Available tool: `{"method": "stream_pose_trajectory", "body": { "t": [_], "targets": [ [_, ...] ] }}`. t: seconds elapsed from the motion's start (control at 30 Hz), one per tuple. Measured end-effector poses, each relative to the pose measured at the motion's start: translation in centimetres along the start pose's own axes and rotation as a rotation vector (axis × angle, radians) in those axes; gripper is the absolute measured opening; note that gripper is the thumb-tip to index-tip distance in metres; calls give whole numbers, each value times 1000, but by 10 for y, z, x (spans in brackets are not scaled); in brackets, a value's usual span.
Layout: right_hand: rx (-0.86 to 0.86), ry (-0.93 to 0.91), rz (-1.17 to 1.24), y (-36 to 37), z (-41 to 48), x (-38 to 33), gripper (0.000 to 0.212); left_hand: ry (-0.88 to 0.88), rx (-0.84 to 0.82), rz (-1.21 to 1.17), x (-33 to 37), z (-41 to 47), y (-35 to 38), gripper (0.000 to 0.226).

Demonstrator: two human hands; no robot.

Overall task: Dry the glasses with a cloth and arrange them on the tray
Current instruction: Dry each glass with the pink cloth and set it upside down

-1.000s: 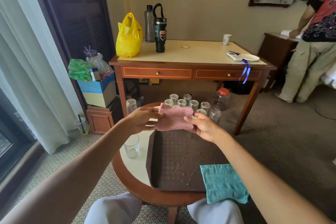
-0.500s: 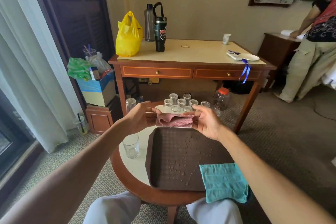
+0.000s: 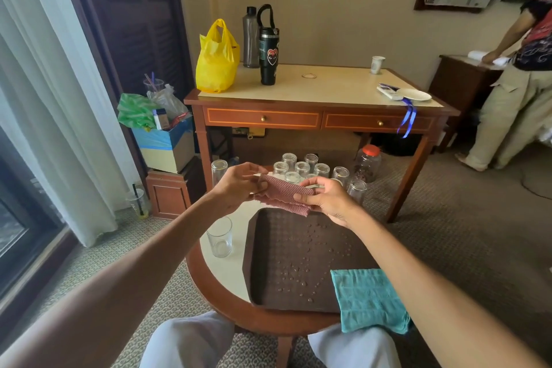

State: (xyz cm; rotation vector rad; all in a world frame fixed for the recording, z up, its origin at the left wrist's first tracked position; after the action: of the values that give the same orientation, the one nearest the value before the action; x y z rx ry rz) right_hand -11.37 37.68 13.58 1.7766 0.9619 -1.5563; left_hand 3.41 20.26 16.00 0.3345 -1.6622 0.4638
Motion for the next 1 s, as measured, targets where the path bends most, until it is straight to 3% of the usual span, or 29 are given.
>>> {"method": "stream_pose_trajectory", "body": {
  "t": [0.13,0.3,0.43,0.53,0.63,0.73,0.8,0.9,1.0],
  "targets": [
    [-92,24,-29,7,2,-5,34,164,-1,233,6,2,-2,25],
    [-260,112,-189,18,3,-8,61,258,-50,288,17,1,-4,40],
    [-263,89,-180,30,5,-5,42,336,50,381,19,-4,-13,35],
    [-277,52,-203,35,8,1,24,292,103,441,5,-10,-33,44],
    [-349,58,-117,40,13,14,26,129,12,635,-26,-12,-60,56],
    [-324,59,-201,47,19,22,28,-112,-153,786,-65,-15,-79,96],
    [-292,96,-284,54,23,26,23,-182,-191,843,-86,-16,-85,111],
    [-283,150,-311,66,29,32,21,-208,-167,878,-113,-14,-89,116],
    [-281,194,-271,75,35,38,43,-167,-60,863,-132,-11,-90,101]
  ]
}}
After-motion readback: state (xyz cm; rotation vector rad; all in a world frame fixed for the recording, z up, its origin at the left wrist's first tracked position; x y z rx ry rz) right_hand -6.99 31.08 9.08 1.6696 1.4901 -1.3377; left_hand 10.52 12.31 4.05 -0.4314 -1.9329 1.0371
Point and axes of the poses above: each hand's wrist, its own z-axis towards the middle knuckle, its own y-axis out of the palm, x = y × z, the point moved 2 cm from there along z, towards the middle knuckle, and after that the axes turned 5 degrees about -x, right-handed, at the moved point
